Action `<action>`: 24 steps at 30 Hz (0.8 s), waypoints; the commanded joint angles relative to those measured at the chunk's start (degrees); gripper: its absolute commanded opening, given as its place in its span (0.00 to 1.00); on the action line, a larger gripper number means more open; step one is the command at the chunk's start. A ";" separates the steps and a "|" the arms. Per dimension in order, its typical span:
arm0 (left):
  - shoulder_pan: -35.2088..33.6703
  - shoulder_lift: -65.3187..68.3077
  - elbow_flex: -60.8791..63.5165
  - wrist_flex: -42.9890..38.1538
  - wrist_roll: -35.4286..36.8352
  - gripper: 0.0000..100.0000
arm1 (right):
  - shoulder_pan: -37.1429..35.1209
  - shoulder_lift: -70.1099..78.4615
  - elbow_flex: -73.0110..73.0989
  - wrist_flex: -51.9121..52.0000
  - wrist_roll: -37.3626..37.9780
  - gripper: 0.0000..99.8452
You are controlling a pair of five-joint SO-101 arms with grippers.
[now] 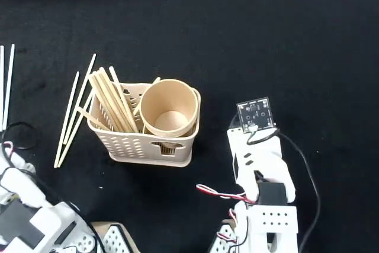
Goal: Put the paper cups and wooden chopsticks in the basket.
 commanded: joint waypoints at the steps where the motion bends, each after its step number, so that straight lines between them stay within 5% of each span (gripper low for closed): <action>1: -1.63 -2.37 1.45 -0.79 -0.88 0.03 | -0.53 -0.48 -0.84 -0.09 0.70 0.01; 10: -3.56 -2.37 1.19 0.53 -0.88 0.27 | -0.44 -0.48 -0.84 -0.09 0.70 0.01; 17: -11.03 -2.37 1.10 -0.09 -0.88 0.26 | -0.44 -0.48 -0.84 -0.09 0.70 0.01; 24: -9.27 -1.67 -1.80 -0.35 -0.88 0.26 | -0.35 -0.48 -0.84 -0.09 0.70 0.01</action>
